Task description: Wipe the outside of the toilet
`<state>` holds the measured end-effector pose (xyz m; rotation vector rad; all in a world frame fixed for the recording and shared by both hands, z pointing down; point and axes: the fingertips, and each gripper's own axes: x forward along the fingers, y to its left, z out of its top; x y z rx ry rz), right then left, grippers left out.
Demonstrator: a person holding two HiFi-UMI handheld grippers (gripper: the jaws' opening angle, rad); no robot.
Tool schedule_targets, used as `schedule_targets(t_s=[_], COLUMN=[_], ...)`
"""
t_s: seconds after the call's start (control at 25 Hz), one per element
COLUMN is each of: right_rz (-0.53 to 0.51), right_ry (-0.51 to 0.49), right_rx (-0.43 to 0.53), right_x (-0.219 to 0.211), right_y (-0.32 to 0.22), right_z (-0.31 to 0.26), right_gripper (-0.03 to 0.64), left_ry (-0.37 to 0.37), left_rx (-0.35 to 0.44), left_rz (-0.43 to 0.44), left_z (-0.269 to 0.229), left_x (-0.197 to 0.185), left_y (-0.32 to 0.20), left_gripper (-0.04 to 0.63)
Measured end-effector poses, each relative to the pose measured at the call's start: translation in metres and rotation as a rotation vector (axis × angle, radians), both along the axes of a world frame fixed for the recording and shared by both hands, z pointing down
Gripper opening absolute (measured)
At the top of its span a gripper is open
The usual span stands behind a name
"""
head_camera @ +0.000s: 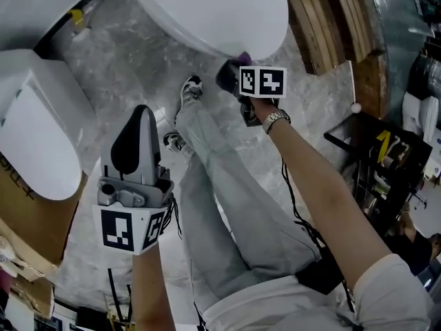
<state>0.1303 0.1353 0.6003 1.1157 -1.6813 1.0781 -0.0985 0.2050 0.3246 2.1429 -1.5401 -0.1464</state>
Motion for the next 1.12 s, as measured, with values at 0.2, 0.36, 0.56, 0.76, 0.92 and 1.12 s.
schedule_targets(t_s=[0.2,0.36,0.56,0.76,0.92,1.12], right_rz=[0.095,0.168,0.225,0.263,0.300,0.429], right_ry=[-0.014,-0.036,-0.071,-0.119,-0.123,-0.101], right_rx=[-0.030,-0.056,-0.079,-0.103,-0.122,-0.136], right_x=[-0.015,-0.025,-0.055,-0.095,-0.119,-0.126], right_y=[-0.003,-0.007,-0.020,-0.038,-0.052,-0.058], right_z=[0.000,-0.005,-0.012,-0.017,-0.018,-0.017], right_gripper=[0.083,0.083,0.083,0.083,0.083,0.083], left_ry=[0.015,0.020,0.022,0.015,-0.019,-0.027], left_rx=[0.004,0.014,0.015,0.000,0.010,-0.006], left_rz=[0.001,0.023,0.015,0.017,0.001,-0.046], left_z=[0.000,-0.003,-0.005,-0.006,-0.015,-0.016], left_x=[-0.020,-0.030,-0.054,-0.071,-0.091,-0.119], left_y=[-0.023,-0.049,-0.089,-0.123,-0.146,-0.161], left_gripper=[0.003,0.003,0.003,0.003,0.003,0.003])
